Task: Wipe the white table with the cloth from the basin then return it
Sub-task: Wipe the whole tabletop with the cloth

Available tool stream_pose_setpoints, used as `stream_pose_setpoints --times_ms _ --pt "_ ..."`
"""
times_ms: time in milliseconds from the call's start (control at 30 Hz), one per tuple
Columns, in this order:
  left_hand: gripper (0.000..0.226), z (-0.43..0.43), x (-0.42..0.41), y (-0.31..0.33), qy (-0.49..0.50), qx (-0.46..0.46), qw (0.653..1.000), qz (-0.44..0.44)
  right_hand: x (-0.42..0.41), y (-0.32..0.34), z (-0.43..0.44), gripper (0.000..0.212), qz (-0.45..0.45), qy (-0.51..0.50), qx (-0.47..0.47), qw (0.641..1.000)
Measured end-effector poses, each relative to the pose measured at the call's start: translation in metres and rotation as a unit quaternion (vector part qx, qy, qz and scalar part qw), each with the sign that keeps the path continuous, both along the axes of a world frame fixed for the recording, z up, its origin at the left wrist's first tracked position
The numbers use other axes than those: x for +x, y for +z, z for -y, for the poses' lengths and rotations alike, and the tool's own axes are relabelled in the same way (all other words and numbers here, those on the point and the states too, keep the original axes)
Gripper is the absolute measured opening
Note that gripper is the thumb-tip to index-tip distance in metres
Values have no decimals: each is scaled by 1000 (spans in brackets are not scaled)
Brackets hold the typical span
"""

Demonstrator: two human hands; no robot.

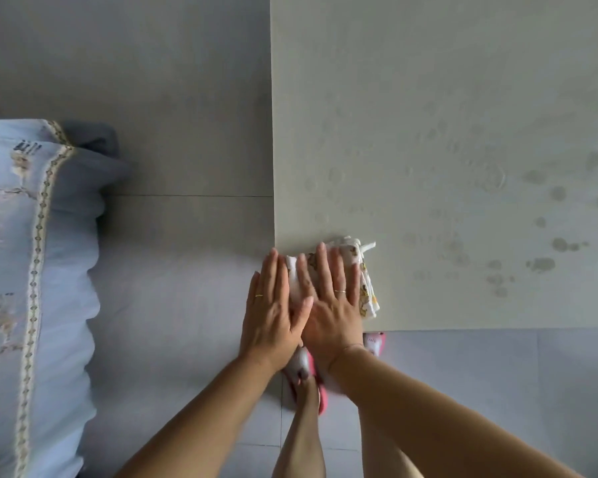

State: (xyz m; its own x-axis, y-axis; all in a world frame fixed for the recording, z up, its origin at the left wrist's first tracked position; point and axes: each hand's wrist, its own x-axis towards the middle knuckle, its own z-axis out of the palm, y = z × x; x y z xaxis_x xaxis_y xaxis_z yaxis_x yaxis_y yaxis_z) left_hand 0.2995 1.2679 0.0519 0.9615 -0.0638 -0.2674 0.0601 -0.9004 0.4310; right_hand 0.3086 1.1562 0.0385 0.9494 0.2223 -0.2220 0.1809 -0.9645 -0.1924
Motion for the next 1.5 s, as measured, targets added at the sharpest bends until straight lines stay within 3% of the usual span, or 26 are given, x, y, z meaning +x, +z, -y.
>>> stream_pose_setpoints --times_ms 133,300,367,500,600,667,767,800,933,1067,1100,1200,1267,1333,1433,1500 --pt "80 -10 -9 -6 -21 21 999 -36 26 3 52 63 34 148 -25 988" --pt "102 -9 -10 -15 -46 40 994 -88 75 -1 83 62 -13 -82 -24 996" --pt "113 -9 -10 -16 -44 11 995 -93 65 -1 57 65 -7 -104 -17 994" --pt "125 -10 -14 -12 -25 -18 997 -74 8 2 17 64 28 131 9 991" --pt "138 -14 -22 -11 0 -30 995 -94 31 -1 46 59 45 241 -10 969" --pt "145 -18 -25 -11 14 -34 995 -94 57 -3 64 55 55 199 -14 978" --pt "147 -21 -23 -10 25 -34 996 -83 61 -3 57 56 38 30 -1 999" --pt "147 -21 -22 -8 30 -34 995 -84 47 -3 44 59 37 15 -2 999" --pt "137 -20 -26 -3 34 -25 996 -83 -13 -7 19 66 35 206 7 978" --pt "144 -14 -33 5 53 -31 994 -86 34 -6 44 61 59 313 2 948" --pt "144 -11 -30 6 54 -40 994 -87 58 -6 49 60 67 283 -2 957" --pt "142 -5 -18 8 51 -54 993 -88 115 -5 52 58 45 67 15 997" --pt "136 -1 -8 8 58 -51 994 -80 111 -5 36 60 34 -4 12 999" --pt "128 1 -1 10 62 -34 995 -65 83 -5 20 63 41 75 11 996" --pt "116 3 7 7 46 2 998 -38 84 -4 39 62 39 291 -1 956" --pt "111 5 13 4 37 14 999 -29 123 -4 59 58 48 300 -18 953"
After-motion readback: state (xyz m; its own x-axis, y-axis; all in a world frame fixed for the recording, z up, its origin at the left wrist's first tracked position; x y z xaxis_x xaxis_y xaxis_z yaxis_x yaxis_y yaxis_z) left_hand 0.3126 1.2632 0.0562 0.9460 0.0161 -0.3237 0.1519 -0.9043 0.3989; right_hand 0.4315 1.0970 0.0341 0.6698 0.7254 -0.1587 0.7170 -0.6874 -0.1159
